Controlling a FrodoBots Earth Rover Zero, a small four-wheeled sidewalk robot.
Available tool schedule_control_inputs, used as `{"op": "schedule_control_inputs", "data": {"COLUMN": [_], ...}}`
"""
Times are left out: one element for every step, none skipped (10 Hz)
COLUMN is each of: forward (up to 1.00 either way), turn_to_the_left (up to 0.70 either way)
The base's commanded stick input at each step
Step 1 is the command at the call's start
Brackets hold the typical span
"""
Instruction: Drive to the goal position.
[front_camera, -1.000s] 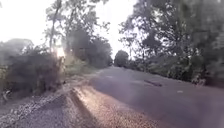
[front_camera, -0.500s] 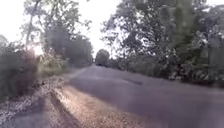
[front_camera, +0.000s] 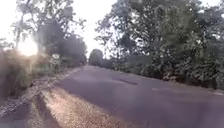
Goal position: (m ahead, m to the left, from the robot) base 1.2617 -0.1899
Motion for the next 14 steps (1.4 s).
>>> {"op": "schedule_control_inputs", "data": {"forward": [1.00, 1.00, 1.00, 1.00, 1.00, 1.00, 1.00, 1.00, 1.00, 1.00, 1.00, 1.00, 1.00, 1.00], "turn_to_the_left": [0.00, 0.00, 0.00, 0.00, 0.00, 0.00, 0.00, 0.00, 0.03, 0.12, 0.31, 0.40, 0.31, 0.00]}}
